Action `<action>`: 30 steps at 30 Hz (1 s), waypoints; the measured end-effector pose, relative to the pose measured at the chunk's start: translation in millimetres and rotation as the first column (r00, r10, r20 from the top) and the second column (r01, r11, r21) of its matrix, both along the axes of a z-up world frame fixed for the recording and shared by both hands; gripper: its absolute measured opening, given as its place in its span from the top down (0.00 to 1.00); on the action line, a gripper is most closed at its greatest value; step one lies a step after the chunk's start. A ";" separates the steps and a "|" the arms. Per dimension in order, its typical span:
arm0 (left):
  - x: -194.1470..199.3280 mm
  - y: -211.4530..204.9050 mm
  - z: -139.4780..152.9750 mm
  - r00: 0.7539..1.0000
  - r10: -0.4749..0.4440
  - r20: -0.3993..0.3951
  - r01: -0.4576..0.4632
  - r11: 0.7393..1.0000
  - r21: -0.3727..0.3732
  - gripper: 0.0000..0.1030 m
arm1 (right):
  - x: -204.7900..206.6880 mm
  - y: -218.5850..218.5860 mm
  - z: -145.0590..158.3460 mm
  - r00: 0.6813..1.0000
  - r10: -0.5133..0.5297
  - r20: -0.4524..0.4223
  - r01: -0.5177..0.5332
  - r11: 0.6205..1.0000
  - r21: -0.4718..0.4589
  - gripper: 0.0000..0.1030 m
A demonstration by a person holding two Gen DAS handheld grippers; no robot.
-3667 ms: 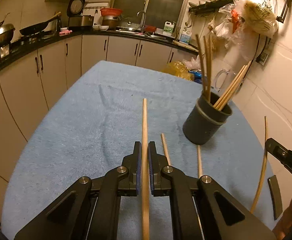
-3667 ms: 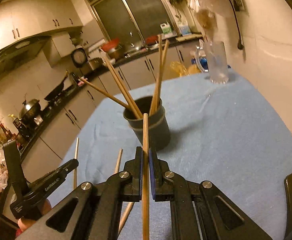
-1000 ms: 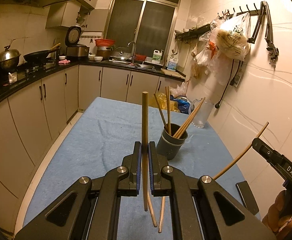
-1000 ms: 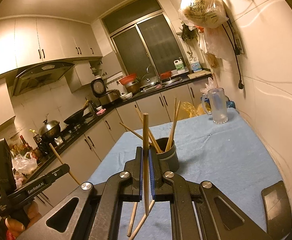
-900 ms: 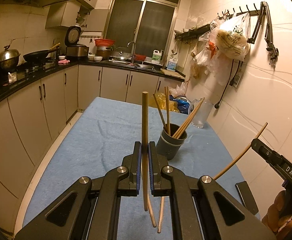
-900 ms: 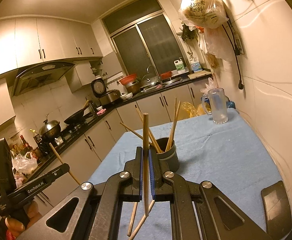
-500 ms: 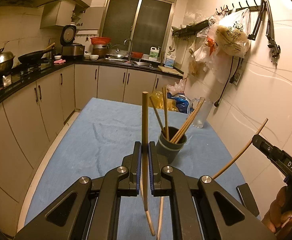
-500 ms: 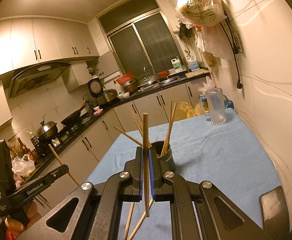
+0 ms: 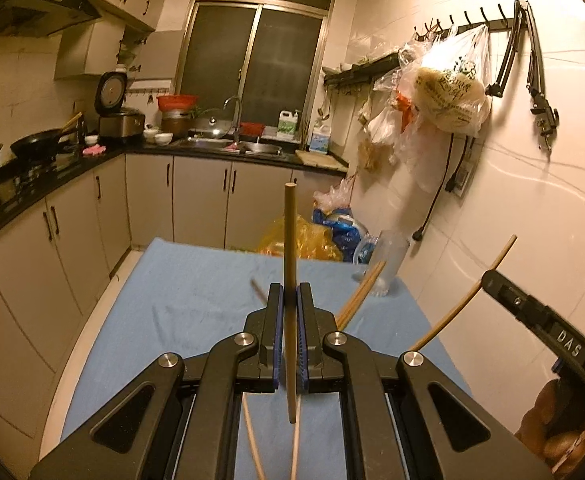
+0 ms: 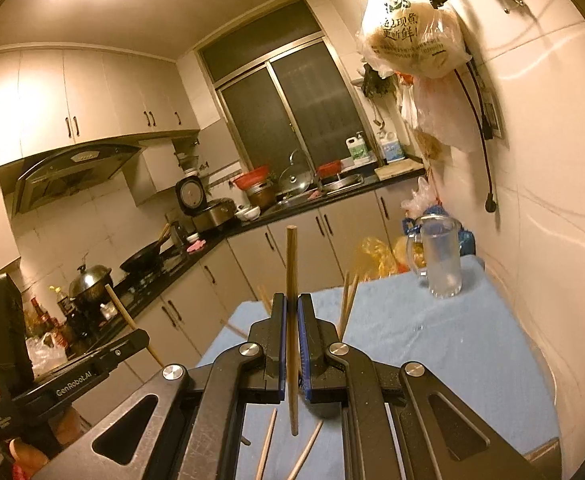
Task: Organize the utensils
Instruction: 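Lower both upright chopsticks into the black cup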
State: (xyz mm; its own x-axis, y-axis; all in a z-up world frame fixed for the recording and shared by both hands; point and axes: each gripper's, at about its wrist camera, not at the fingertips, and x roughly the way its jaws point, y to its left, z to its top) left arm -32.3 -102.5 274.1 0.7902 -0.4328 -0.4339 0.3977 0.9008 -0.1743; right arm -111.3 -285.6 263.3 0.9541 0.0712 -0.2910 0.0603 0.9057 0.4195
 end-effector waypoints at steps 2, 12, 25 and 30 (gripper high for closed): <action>8.9 -6.5 6.7 1.000 0.003 0.007 -0.003 1.000 -0.006 0.94 | 8.3 -5.3 4.3 1.000 -0.011 0.003 0.011 1.000 -0.001 0.94; 52.1 -36.0 23.7 1.000 -0.004 0.014 0.004 0.999 -0.039 0.94 | 51.7 -24.4 13.8 0.999 -0.043 0.003 0.043 0.999 0.009 0.94; 99.4 -63.4 -26.1 0.997 0.002 -0.077 -0.003 1.000 -0.010 0.94 | 97.4 -32.9 -25.9 0.996 -0.037 -0.083 0.036 0.999 -0.010 0.94; 105.1 -65.1 -48.2 0.994 -0.005 -0.112 0.006 1.000 0.008 0.94 | 108.6 -31.7 -47.2 0.991 -0.022 -0.130 0.022 1.000 -0.003 0.94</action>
